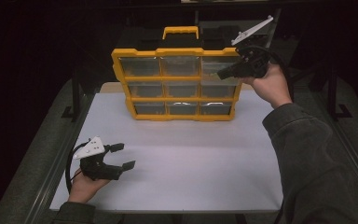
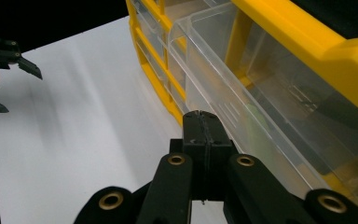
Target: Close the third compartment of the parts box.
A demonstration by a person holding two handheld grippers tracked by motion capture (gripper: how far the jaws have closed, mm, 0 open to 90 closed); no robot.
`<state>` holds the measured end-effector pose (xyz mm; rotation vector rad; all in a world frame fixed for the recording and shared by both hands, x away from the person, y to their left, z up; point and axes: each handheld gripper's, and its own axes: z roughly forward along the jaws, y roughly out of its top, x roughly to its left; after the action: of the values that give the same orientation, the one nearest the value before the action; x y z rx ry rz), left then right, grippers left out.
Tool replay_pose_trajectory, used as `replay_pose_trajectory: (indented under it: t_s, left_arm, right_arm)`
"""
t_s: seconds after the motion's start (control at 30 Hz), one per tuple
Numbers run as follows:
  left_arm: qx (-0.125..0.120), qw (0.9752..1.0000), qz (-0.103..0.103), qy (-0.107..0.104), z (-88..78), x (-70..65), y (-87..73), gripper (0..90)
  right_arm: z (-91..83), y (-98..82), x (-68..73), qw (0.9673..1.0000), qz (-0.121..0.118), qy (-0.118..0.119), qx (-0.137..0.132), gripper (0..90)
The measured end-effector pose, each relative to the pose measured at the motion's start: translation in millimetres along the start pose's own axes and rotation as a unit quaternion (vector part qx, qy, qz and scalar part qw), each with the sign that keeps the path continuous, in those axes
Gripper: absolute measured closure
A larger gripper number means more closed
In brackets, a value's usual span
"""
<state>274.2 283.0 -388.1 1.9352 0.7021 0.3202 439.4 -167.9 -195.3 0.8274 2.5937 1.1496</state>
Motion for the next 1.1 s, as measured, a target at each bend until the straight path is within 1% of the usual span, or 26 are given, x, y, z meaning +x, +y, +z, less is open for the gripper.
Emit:
replay_pose_trajectory:
  t_s: [0.03, 0.27, 0.3, 0.33, 0.43, 0.57, 0.6, 0.77, 0.83, 1.1]
  left_arm:
    - [-0.001, 1.0000, -0.001, 0.000, 0.2, -0.2, 0.0, 19.1]
    - [0.001, 1.0000, -0.001, 0.000, -0.1, 0.0, -0.2, 19.1]
    - [0.000, 1.0000, -0.001, 0.000, -0.1, -0.2, -0.1, 19.1]
    - [0.000, 1.0000, -0.001, 0.000, -0.2, -0.2, -0.1, 19.1]
    - [0.000, 1.0000, -0.002, 0.001, -0.3, -0.1, -0.2, 19.1]
    - [-0.001, 1.0000, -0.003, 0.001, -0.1, 0.2, -0.4, 19.1]
    - [-0.001, 1.0000, -0.006, 0.001, -0.1, -0.2, -0.5, 19.1]
    - [-0.002, 1.0000, -0.004, 0.001, -0.6, 0.4, -0.4, 19.1]
    - [-0.002, 1.0000, -0.004, 0.001, -0.4, 0.4, -0.6, 19.1]
    - [0.002, 1.0000, -0.004, 0.002, -0.2, 0.5, -0.8, 19.1]
  right_arm:
    - [0.4, 1.1, -0.4, 1.0000, 0.004, -0.001, 0.000, 88.7]
    - [0.6, 2.3, -3.9, 1.0000, 0.008, -0.003, 0.001, 88.7]
    - [0.7, 2.3, -4.9, 1.0000, 0.005, -0.005, 0.001, 88.7]
    - [0.6, 2.6, -4.7, 0.9999, 0.010, -0.003, 0.002, 88.7]
    - [0.8, 3.4, -5.7, 0.9999, 0.010, -0.005, 0.005, 88.7]
    - [2.1, 4.7, -5.6, 0.9999, 0.007, -0.009, 0.008, 88.8]
    - [2.6, 5.2, -5.8, 0.9999, 0.007, -0.008, 0.010, 88.8]
    - [2.8, 6.1, -5.0, 0.9999, 0.008, -0.009, 0.010, 88.8]
    - [1.4, 6.7, -3.8, 0.9999, 0.005, -0.007, 0.006, 88.8]
    - [-3.9, 8.8, -2.2, 0.9999, 0.002, -0.012, 0.011, 88.8]
